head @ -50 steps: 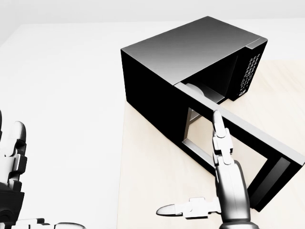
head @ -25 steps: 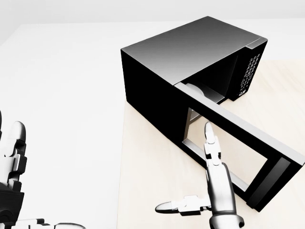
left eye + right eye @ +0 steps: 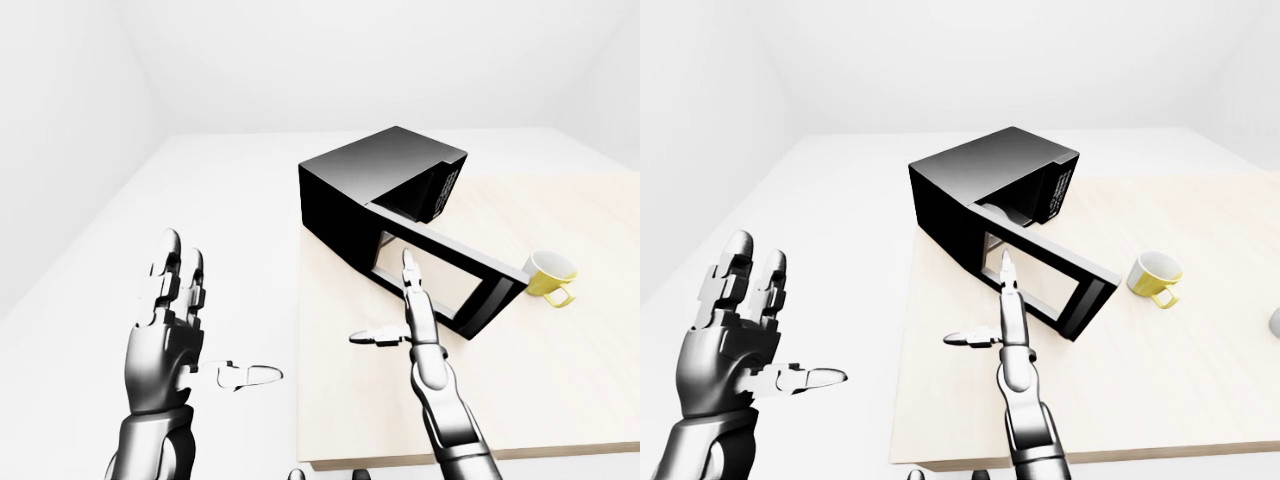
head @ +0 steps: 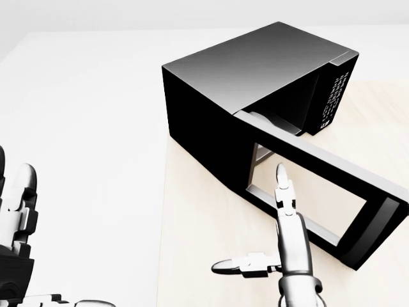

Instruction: Close the microwave.

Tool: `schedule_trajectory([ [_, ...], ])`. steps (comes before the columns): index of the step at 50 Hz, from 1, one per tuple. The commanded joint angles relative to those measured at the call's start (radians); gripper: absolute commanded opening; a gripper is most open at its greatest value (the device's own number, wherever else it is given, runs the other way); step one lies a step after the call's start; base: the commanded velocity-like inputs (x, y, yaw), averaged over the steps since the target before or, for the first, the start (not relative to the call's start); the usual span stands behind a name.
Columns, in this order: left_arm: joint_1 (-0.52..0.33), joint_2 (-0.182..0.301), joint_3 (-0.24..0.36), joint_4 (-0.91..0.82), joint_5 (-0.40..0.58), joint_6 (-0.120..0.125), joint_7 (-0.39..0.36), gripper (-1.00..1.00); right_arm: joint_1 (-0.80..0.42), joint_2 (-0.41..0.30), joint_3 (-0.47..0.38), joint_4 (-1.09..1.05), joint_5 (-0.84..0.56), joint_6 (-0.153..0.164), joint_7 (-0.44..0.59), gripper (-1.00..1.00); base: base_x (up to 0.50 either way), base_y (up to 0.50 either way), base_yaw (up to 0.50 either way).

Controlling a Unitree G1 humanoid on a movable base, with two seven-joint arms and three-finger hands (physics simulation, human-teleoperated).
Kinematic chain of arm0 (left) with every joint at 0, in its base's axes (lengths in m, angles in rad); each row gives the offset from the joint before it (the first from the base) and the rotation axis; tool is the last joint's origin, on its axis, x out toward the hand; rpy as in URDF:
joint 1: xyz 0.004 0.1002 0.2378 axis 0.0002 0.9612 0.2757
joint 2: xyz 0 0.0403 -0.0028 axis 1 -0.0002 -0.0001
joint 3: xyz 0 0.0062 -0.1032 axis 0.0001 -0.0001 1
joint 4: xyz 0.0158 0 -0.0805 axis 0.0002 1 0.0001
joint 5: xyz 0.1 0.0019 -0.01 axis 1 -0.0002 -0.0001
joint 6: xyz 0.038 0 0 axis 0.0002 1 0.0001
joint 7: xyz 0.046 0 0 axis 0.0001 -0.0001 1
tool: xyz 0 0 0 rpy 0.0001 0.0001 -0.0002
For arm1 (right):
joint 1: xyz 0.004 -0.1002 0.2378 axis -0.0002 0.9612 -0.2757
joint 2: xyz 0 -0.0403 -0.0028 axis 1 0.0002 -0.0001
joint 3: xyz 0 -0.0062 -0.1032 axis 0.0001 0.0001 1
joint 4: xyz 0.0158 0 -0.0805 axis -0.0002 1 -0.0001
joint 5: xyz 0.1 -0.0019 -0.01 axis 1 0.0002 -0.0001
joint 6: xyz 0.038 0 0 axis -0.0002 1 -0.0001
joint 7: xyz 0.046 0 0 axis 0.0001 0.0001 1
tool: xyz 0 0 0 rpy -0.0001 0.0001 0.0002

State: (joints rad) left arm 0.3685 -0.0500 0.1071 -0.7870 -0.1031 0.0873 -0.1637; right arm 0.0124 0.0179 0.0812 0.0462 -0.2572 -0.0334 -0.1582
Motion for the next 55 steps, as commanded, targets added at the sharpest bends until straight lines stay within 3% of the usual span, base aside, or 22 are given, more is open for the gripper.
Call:
schedule_trajectory([
  [1,0.000,0.002,-0.005,0.005,0.003,0.000,0.003,1.00,-0.068,0.001,-0.024,0.083,0.006,-0.012,-0.018,1.00,0.00,0.00,0.00],
  [16,-0.003,0.006,-0.012,0.021,0.008,0.000,0.006,1.00,-0.198,-0.015,-0.064,0.252,0.020,-0.054,-0.056,1.00,0.00,0.00,0.00],
  [37,-0.004,0.006,-0.010,0.022,0.006,0.000,0.006,1.00,-0.435,-0.061,-0.114,0.542,0.059,-0.054,-0.104,1.00,0.00,0.00,0.00],
  [55,-0.005,0.005,-0.006,0.017,0.006,0.000,0.005,1.00,-0.751,-0.092,-0.128,0.903,0.091,-0.054,-0.133,1.00,0.00,0.00,0.00],
])
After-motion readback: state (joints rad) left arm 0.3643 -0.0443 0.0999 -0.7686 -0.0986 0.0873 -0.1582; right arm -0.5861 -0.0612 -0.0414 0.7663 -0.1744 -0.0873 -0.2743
